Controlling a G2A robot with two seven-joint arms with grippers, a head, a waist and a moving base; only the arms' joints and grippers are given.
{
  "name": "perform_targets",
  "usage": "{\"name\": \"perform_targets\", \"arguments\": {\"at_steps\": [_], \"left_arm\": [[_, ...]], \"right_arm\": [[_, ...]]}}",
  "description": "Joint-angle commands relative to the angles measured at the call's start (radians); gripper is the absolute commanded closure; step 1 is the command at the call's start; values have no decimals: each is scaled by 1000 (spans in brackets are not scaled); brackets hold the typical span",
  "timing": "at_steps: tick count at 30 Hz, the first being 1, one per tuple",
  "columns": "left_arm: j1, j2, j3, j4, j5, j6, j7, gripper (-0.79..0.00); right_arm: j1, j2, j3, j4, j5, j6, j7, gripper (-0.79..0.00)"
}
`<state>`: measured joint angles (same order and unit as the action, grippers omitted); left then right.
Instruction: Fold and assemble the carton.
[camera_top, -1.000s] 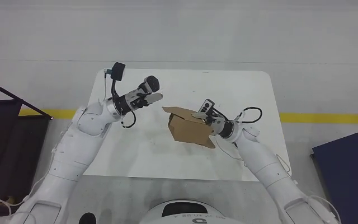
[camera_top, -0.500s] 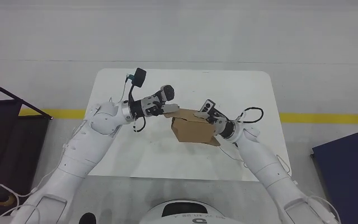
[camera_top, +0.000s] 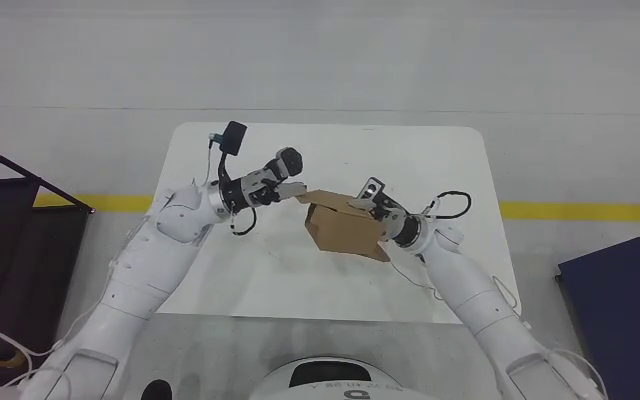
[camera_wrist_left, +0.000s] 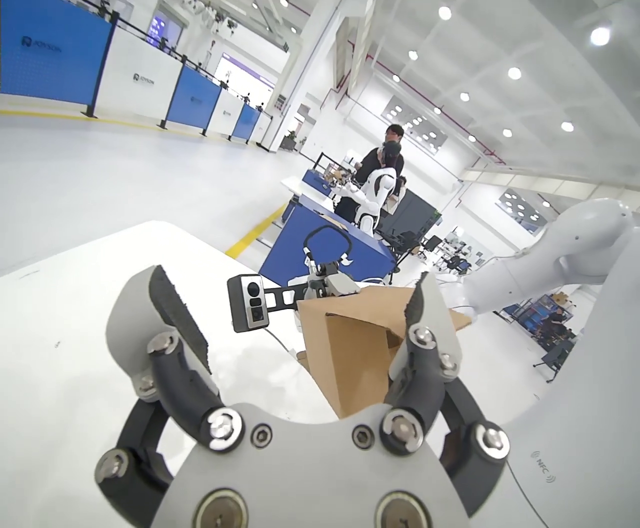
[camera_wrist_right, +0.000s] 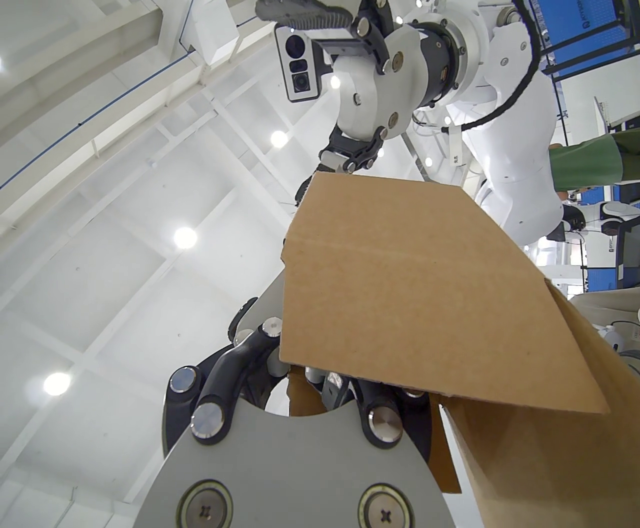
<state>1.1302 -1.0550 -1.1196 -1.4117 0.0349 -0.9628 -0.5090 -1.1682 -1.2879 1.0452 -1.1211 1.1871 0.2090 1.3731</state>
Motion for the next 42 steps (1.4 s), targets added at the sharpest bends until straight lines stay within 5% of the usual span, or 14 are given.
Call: {"name": "perform_targets", "arguments": {"at_steps": [1, 7, 11, 23, 27, 29, 34, 42], "left_arm": [[15, 4, -20, 8, 7, -12, 14, -785], [119, 20, -109, -82, 51, -50, 88, -779], [185, 36, -134, -131, 18, -27, 32, -785], [199, 41, -171, -155, 59, 19, 48, -785], [210, 38, -133, -152, -141, 52, 50, -785], [206, 40, -97, -132, -369, 156, -33, -785], [147, 51, -92, -48, -818, 588, -358, -785], [103, 30, -72, 24, -1242, 937, -560, -785]], "right_arm": [[-2, 0, 5, 0, 5, 0, 0, 0], [-3, 0, 17, 4, 15, -1, -20, 0], [4, -4, 15, 12, 21, -8, -37, 0], [9, -7, 24, 13, 35, -35, -53, 0], [10, -5, 29, 5, -8, -72, -95, 0], [2, 3, 36, -16, -117, -148, -160, 0], [-32, 10, 58, -57, -142, -190, -163, 0], [-43, 14, 71, -79, -140, -168, -134, 0]]}}
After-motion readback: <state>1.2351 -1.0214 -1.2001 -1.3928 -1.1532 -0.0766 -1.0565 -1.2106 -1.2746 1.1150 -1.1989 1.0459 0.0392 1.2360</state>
